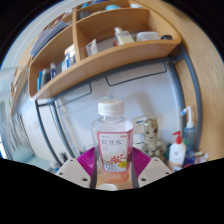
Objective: Pour water
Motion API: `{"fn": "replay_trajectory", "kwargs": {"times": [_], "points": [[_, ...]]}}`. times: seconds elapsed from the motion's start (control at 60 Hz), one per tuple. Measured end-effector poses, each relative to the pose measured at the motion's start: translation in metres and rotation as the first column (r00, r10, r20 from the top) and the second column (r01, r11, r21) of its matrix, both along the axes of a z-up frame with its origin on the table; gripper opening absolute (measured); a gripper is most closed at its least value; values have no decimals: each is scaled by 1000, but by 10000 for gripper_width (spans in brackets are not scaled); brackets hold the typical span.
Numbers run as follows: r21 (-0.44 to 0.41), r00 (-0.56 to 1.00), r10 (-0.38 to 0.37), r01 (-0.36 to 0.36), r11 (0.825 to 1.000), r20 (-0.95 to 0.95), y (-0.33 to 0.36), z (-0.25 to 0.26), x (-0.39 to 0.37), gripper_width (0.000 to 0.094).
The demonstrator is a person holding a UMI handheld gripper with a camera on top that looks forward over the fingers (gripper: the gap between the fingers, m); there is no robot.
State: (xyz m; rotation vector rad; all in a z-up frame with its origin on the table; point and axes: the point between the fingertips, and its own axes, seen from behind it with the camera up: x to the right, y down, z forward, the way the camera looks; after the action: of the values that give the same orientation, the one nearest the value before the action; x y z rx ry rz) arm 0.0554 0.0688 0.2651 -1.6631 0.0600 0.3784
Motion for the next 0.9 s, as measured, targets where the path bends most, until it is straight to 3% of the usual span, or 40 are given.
{"fn": "replay_trajectory", "kwargs": {"times": [0.133,0.4,0.533,0.633,0.7,0.9], "points": [[-33,972,-55,64,997,228,4,-51,50,490],[-96,950,-32,65,993,311,7,-143,81,490],[-75,959,-46,69,995,278,12,-159,88,490],[-105,965,-30,59,993,261,12,-184,90,524],[-63,969,-39,56,996,244,11,-179,91,519],[-61,967,-57,75,995,250,13,-180,90,610]]}}
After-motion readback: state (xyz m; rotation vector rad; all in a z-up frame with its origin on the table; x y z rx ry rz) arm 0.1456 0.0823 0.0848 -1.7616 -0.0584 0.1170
